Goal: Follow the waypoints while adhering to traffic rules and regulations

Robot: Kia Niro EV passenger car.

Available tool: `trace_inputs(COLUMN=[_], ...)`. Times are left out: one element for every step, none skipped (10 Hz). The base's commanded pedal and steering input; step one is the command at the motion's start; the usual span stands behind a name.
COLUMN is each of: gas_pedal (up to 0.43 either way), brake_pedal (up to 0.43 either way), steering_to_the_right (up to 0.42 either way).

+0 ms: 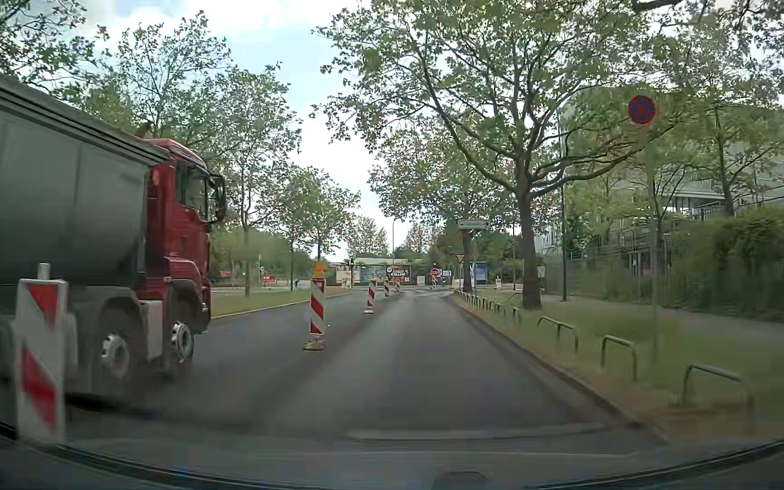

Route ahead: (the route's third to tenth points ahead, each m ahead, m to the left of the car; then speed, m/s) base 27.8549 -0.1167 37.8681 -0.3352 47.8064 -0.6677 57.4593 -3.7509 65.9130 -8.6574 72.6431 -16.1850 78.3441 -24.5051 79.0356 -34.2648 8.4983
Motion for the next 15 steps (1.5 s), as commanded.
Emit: trace_inputs(gas_pedal=[0.067,0.067,0.067,0.067,0.067,0.067,0.067,0.067,0.067,0.067,0.067,0.067,0.059,0.059,0.059], brake_pedal=[0.03,0.03,0.03,0.024,0.03,0.03,0.03,0.03,0.03,0.03,0.03,0.03,0.03,0.03,0.03], steering_to_the_right=[0.003,0.003,0.003,0.003,0.003,0.003,-0.001,-0.003,-0.003,-0.003,-0.004,-0.004,-0.004,-0.003,-0.003])
